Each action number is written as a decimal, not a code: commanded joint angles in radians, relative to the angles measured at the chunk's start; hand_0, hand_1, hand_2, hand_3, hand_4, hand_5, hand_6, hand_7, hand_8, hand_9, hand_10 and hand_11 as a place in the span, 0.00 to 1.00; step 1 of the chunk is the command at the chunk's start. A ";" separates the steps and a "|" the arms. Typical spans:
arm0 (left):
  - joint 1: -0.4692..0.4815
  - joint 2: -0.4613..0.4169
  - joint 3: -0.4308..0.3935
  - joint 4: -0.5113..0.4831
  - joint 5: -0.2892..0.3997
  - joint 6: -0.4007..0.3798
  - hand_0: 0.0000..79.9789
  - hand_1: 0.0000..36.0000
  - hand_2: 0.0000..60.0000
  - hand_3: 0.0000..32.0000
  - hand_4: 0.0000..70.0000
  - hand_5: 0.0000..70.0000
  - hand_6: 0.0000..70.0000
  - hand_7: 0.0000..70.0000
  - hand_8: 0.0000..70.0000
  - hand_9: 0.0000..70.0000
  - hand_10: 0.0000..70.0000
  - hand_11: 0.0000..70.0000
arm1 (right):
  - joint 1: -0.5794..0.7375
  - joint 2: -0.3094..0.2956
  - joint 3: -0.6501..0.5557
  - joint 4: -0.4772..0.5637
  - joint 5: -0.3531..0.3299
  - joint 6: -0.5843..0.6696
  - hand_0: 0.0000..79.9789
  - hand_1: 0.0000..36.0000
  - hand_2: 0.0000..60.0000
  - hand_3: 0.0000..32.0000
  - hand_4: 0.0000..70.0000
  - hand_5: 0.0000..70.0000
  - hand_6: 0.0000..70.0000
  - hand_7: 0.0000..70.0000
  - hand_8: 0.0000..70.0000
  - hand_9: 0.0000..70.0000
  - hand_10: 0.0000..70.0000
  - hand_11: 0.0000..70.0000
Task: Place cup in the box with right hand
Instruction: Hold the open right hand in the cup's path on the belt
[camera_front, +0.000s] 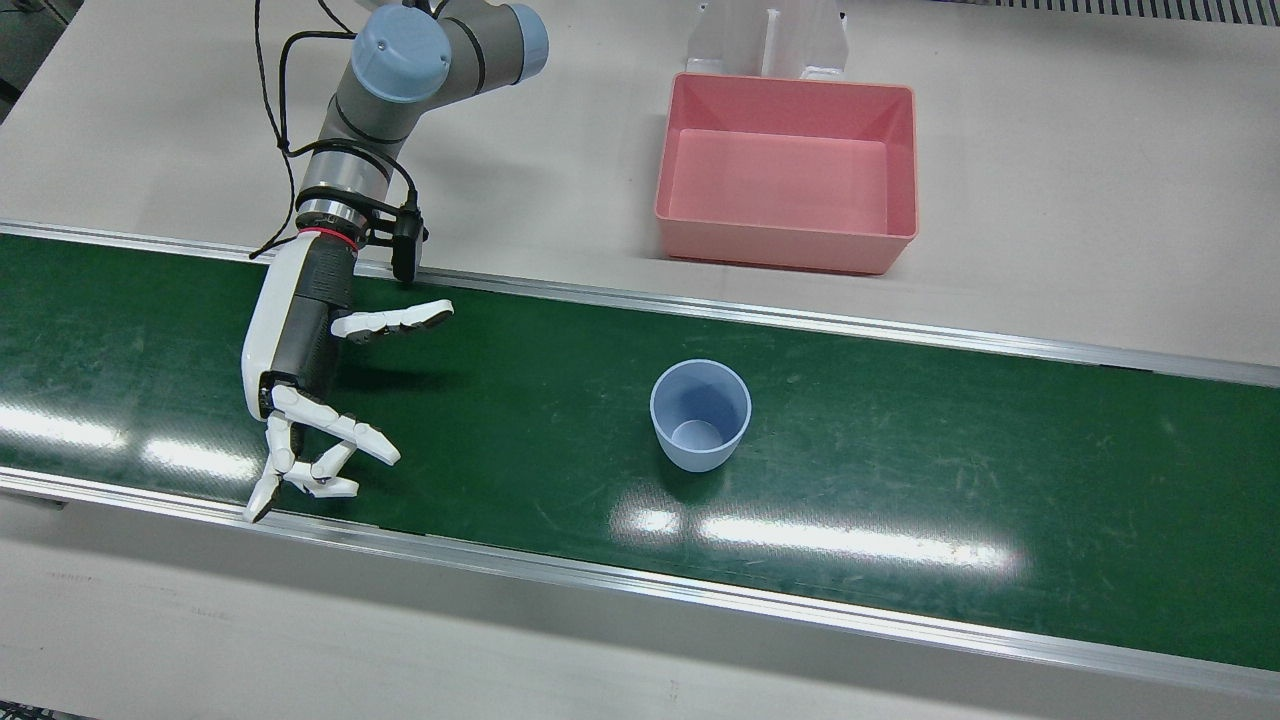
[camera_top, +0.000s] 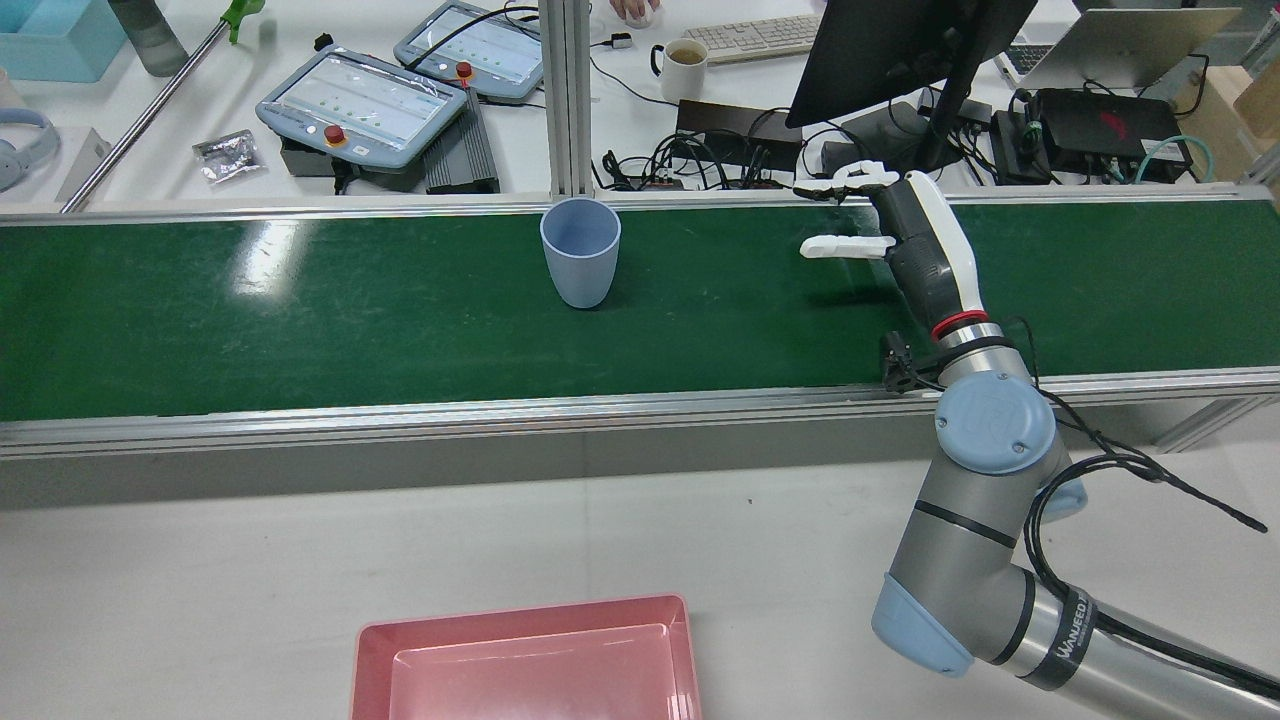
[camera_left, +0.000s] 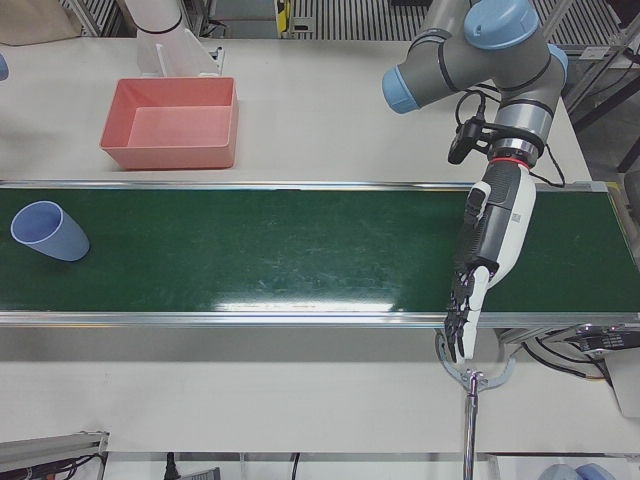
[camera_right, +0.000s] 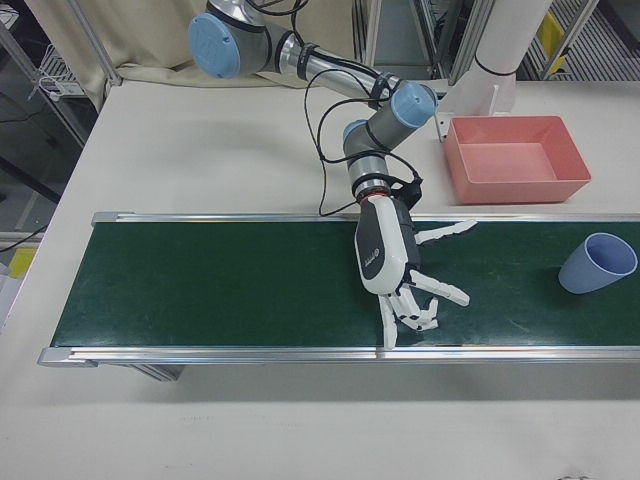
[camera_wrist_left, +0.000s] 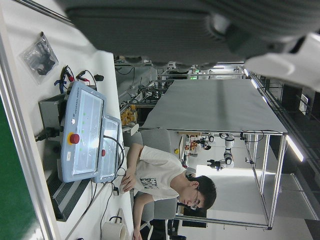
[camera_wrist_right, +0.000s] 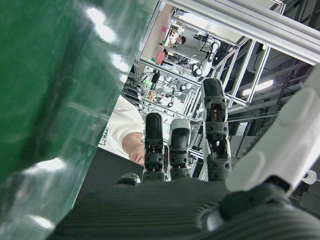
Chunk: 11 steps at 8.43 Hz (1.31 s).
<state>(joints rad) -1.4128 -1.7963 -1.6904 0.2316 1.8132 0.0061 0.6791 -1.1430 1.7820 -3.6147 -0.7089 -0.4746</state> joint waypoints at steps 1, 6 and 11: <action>0.000 0.000 0.000 0.000 0.000 0.000 0.00 0.00 0.00 0.00 0.00 0.00 0.00 0.00 0.00 0.00 0.00 0.00 | -0.013 -0.003 -0.001 0.001 -0.004 0.001 0.52 0.00 0.00 0.00 0.56 0.01 0.32 1.00 0.26 0.60 0.00 0.00; 0.000 0.000 0.000 0.000 0.000 0.000 0.00 0.00 0.00 0.00 0.00 0.00 0.00 0.00 0.00 0.00 0.00 0.00 | -0.038 -0.008 0.008 -0.002 -0.009 0.001 0.57 0.00 0.00 0.00 0.57 0.01 0.30 1.00 0.26 0.60 0.00 0.00; 0.000 0.000 0.000 0.000 0.000 0.000 0.00 0.00 0.00 0.00 0.00 0.00 0.00 0.00 0.00 0.00 0.00 0.00 | -0.038 -0.006 0.002 -0.004 -0.007 -0.001 0.56 0.00 0.00 0.00 0.63 0.01 0.31 1.00 0.26 0.60 0.00 0.00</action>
<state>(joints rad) -1.4128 -1.7963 -1.6904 0.2321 1.8132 0.0061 0.6414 -1.1504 1.7876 -3.6176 -0.7163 -0.4752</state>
